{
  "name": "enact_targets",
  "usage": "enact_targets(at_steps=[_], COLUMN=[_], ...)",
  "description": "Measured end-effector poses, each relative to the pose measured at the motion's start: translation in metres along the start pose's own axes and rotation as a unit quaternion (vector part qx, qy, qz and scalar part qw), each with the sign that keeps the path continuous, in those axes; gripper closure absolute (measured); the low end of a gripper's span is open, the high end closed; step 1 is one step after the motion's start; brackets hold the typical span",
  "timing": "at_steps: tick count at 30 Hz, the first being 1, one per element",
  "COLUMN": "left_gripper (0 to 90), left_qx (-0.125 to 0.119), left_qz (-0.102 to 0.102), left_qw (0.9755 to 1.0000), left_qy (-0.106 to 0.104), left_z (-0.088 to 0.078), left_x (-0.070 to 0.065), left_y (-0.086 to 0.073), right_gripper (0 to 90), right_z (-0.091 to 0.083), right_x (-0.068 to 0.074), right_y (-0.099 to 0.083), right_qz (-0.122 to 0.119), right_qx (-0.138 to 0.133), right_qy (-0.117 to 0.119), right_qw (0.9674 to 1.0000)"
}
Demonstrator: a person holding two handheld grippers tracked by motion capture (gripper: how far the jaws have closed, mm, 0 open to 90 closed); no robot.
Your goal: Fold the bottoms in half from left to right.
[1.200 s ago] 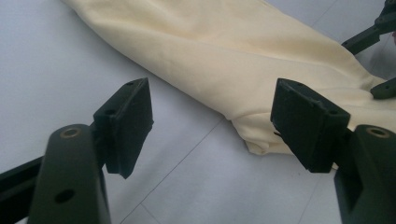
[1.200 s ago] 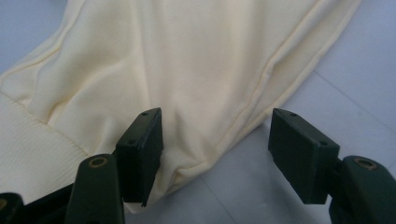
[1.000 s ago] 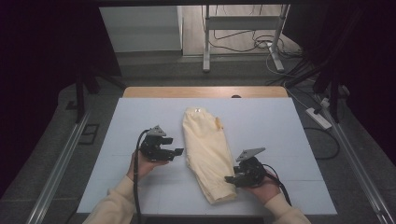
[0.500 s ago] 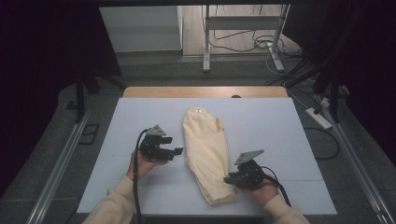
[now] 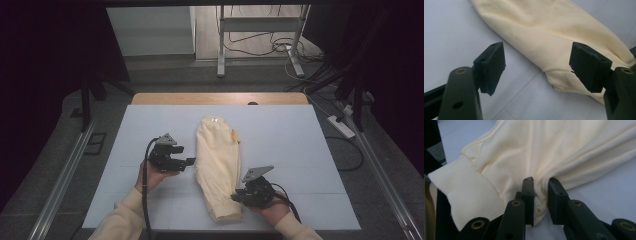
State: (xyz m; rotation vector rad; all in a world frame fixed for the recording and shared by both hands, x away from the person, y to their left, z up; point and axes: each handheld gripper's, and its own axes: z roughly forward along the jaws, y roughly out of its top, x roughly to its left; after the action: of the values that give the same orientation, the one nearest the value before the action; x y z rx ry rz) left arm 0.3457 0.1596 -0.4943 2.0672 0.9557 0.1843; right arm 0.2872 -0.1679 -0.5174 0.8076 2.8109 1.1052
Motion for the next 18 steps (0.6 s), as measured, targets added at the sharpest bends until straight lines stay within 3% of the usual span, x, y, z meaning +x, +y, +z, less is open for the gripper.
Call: enact_targets(at_steps=[7, 12, 18], left_gripper=[28.2, 28.2, 28.2], left_qx=[0.000, -0.001, -0.003], left_qz=[0.000, 0.000, -0.002], left_qw=[1.0000, 1.0000, 1.0000], left_qy=[0.001, 0.001, 0.000], left_z=[0.000, -0.001, -0.002], left_x=[0.000, 0.001, 0.002], left_y=[0.000, 0.000, 0.000], right_gripper=[76.0, 74.6, 55.3], right_z=[0.006, 0.005, -0.009], right_x=[0.009, 0.007, -0.001], right_y=[0.003, 0.003, 0.004], right_qz=[-0.013, -0.015, -0.031], right_qx=[-0.005, -0.002, -0.024], right_qy=[0.003, 0.007, -0.011], right_qw=[0.9999, 0.9999, 0.9992])
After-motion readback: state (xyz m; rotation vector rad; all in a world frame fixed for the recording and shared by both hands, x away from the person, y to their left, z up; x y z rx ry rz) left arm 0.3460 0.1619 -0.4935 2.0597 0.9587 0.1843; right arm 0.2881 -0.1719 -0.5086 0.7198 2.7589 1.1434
